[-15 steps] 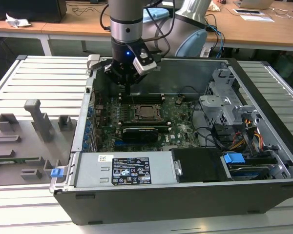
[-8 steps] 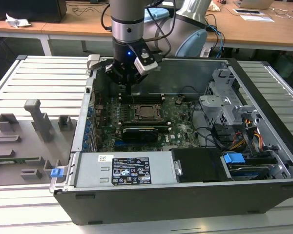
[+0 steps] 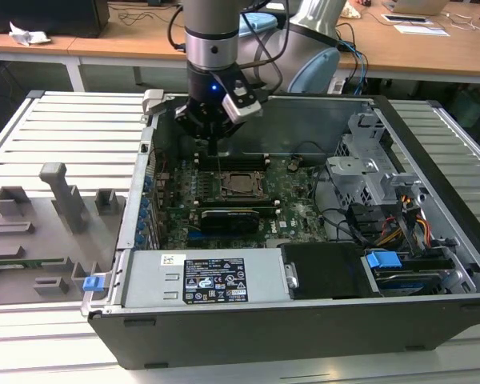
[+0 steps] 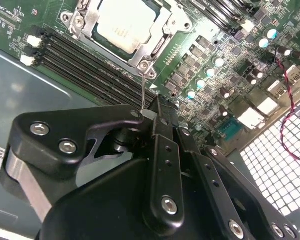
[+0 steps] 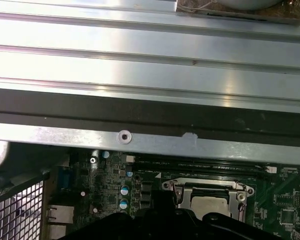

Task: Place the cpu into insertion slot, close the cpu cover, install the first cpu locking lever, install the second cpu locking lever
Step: 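Install the first cpu locking lever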

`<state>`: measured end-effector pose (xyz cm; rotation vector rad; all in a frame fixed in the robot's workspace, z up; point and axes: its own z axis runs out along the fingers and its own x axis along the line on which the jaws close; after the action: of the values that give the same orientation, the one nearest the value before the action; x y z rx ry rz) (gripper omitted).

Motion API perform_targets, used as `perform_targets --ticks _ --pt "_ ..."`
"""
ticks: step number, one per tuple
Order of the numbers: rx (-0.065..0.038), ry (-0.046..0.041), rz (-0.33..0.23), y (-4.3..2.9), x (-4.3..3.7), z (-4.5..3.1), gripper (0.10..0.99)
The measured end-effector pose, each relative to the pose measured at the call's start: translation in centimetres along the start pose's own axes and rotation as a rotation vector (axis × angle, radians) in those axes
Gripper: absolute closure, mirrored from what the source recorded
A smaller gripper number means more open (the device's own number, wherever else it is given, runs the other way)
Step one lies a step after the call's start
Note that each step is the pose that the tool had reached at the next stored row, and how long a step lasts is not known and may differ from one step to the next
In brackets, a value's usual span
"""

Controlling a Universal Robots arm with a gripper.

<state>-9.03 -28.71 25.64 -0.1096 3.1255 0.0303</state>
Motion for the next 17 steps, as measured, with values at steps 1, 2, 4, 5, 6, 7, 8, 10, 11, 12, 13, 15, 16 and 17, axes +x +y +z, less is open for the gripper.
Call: perform_targets --ticks 1,2,4,5,6,7,8,10,11,12,13,15,16,17 --pt "0.000 0.0000 0.000 0.00 -0.05 0.00 0.980" --pt "0.000 0.0000 0.000 -0.01 -0.09 0.00 0.980" --pt "0.000 0.0000 0.000 -0.01 -0.18 0.00 0.980" --pt "0.000 0.0000 0.000 -0.01 -0.20 0.00 0.980" --pt "0.000 0.0000 0.000 -0.02 -0.23 0.00 0.980" --pt "0.000 0.0000 0.000 -0.02 -0.29 0.01 0.980" --pt "0.000 0.0001 0.000 -0.02 -0.34 0.00 0.980" --pt "0.000 0.0000 0.000 -0.04 -0.54 0.01 0.980" --pt "0.000 0.0000 0.000 -0.04 -0.65 0.01 0.980" --pt "0.000 0.0000 0.000 -0.06 -0.84 0.02 0.980" --pt "0.000 0.0000 0.000 -0.07 -1.00 0.03 0.980" --pt "0.000 0.0000 0.000 -0.10 -1.44 0.05 0.980" --pt "0.000 0.0000 0.000 -0.11 -1.56 0.06 0.980" --pt "0.000 0.0000 0.000 -0.12 -1.69 0.08 0.980"
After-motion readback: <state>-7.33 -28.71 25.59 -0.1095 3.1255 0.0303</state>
